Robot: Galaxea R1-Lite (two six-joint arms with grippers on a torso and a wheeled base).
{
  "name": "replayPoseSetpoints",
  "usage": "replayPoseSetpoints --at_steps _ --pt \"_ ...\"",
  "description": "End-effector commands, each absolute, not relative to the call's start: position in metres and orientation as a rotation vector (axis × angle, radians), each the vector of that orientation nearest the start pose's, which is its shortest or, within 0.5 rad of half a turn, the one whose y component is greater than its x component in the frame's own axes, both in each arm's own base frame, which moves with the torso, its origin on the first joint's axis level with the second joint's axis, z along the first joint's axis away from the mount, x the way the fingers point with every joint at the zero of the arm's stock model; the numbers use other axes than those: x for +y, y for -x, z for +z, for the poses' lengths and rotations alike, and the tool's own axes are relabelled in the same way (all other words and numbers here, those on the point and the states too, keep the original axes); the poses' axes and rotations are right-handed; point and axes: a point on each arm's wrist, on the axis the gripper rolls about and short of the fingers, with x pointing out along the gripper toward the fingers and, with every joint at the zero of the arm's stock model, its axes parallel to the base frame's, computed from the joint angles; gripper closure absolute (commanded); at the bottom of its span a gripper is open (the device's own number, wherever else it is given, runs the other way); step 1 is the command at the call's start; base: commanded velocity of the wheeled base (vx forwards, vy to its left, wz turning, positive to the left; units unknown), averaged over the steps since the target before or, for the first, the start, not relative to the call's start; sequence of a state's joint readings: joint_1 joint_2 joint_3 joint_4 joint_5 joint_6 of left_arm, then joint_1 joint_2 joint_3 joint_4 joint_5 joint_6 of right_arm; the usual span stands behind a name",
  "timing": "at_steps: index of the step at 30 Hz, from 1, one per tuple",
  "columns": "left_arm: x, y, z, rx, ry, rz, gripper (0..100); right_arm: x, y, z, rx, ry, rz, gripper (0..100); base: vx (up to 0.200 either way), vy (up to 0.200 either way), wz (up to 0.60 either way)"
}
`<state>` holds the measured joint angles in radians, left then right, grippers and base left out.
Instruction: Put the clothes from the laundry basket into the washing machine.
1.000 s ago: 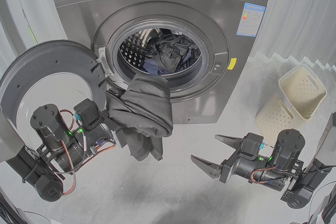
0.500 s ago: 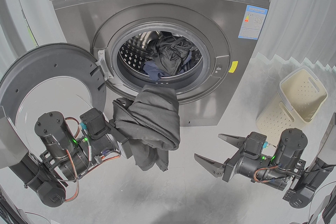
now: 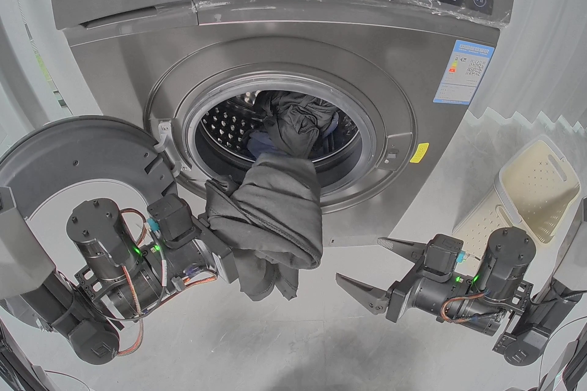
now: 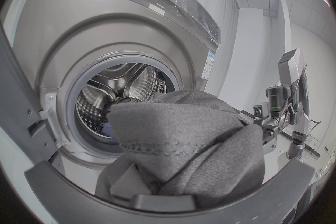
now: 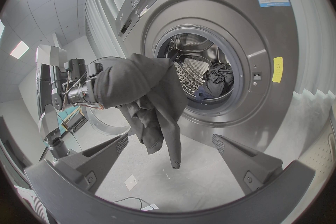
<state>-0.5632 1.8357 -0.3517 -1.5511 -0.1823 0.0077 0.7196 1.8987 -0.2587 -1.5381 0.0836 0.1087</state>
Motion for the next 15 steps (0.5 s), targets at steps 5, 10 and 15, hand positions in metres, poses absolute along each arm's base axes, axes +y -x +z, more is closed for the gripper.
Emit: replayPoseSetpoints --at_steps 5,10,15 --pt "-0.1533 -0.2251 0.1222 -0.046 -0.003 -0.764 100 0.1748 -0.1954 0.0923 0.150 -0.068 0.799 0 0.000 0.000 0.00" --pt "-0.1539 -0.2224 0.1219 -0.042 -0.005 -0.770 100 0.1782 -0.1909 0.0918 0.156 -0.067 0.817 0 0.000 0.000 0.00" --pt "-0.1536 -0.2211 0.1206 -0.035 -0.004 -0.771 100 0.1800 -0.1876 0.0929 0.154 -0.067 0.829 0 0.000 0.000 0.00"
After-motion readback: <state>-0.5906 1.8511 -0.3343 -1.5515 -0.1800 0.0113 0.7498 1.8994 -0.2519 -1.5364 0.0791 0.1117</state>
